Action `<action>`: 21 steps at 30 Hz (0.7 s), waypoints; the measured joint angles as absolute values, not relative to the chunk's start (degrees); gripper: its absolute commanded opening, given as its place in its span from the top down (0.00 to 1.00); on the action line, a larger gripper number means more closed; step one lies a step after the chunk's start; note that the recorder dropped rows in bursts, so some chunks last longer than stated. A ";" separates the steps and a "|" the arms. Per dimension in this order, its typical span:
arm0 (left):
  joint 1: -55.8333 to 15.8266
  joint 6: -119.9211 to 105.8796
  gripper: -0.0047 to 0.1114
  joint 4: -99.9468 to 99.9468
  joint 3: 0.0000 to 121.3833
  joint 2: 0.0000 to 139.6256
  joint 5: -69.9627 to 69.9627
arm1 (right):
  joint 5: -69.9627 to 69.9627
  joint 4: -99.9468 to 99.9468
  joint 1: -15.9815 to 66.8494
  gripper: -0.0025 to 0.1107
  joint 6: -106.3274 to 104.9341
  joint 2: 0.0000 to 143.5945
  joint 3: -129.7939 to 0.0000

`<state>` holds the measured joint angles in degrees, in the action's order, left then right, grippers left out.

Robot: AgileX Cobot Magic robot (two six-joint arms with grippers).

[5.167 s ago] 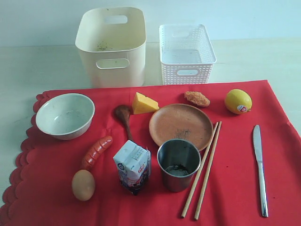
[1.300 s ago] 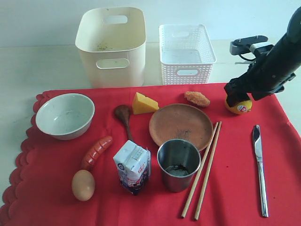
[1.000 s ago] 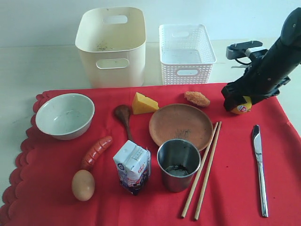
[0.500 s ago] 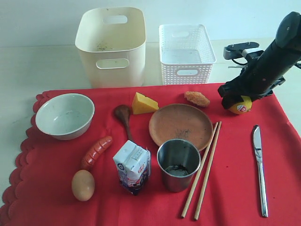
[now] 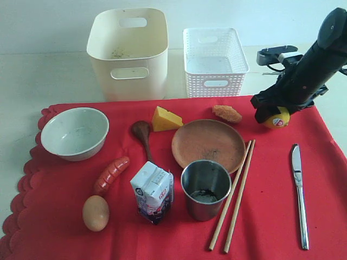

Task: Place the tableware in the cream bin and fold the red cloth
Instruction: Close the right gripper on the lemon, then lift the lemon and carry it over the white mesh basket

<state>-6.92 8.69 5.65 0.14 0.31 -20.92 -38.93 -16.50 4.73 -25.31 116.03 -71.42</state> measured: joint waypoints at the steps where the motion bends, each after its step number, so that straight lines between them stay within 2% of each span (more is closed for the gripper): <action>1: -6.92 8.69 0.96 5.65 0.14 0.31 -20.92 | -39.60 -16.50 4.73 0.98 -25.31 116.03 -71.90; 15: -6.92 8.69 0.96 5.65 0.14 0.31 -20.92 | -45.47 -18.29 4.73 0.98 -25.31 115.72 -77.85; 21: -6.92 8.69 0.96 5.65 0.14 0.31 -20.92 | -46.76 -21.26 4.73 0.98 -25.31 110.93 -81.58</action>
